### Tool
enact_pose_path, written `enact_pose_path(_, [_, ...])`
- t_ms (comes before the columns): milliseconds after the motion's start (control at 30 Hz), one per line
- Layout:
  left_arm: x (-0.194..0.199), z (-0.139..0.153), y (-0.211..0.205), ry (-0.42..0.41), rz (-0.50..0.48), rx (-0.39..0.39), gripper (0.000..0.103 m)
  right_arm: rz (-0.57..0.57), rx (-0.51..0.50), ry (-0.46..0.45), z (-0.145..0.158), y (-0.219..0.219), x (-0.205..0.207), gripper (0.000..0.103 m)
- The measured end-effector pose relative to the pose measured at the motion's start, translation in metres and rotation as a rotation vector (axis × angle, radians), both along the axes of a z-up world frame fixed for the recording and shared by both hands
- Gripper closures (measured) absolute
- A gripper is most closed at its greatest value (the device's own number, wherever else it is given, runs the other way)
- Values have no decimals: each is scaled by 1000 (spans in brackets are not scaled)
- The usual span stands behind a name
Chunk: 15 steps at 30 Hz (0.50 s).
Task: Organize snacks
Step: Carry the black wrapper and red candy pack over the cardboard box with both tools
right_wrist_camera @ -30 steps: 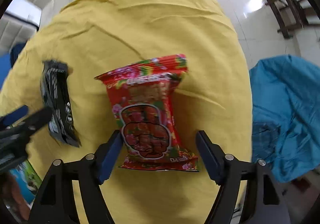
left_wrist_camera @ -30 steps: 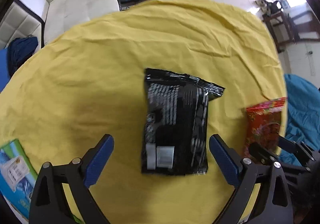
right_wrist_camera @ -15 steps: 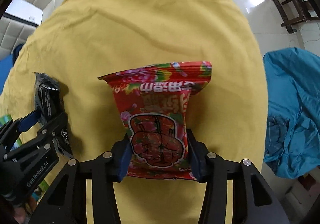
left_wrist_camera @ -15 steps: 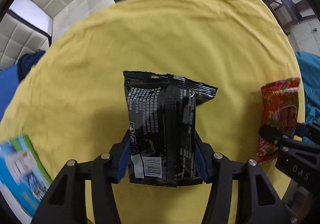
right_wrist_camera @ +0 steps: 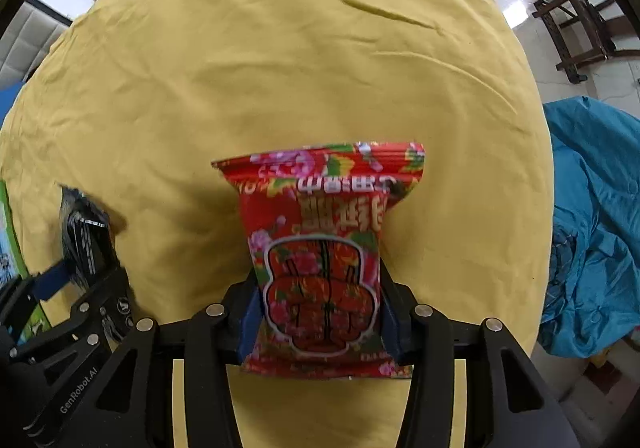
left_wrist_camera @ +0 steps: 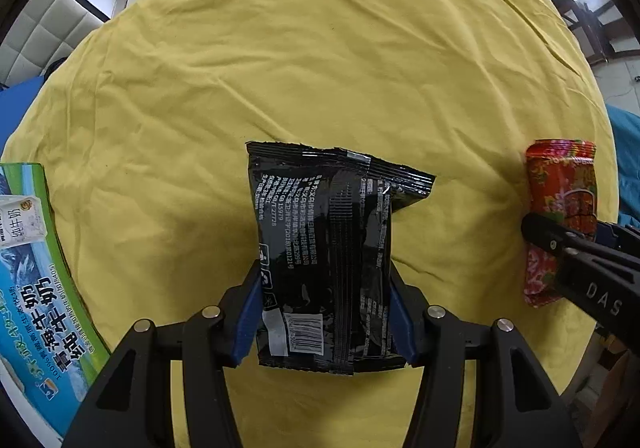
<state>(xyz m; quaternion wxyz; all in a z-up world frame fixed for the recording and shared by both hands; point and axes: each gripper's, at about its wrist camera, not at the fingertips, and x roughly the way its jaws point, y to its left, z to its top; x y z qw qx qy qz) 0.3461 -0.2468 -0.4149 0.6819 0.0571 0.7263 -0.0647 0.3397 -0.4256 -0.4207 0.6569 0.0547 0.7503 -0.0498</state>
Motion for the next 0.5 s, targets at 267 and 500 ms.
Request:
enact_pose_path(267, [-22,4,8,-30,14,-1,51,-16,4,-1,-6,-6,12,54])
enact_pose_path(500, [-32,29,3,-97,-3,-20,52,-5,15,-32,7,0,-1,56])
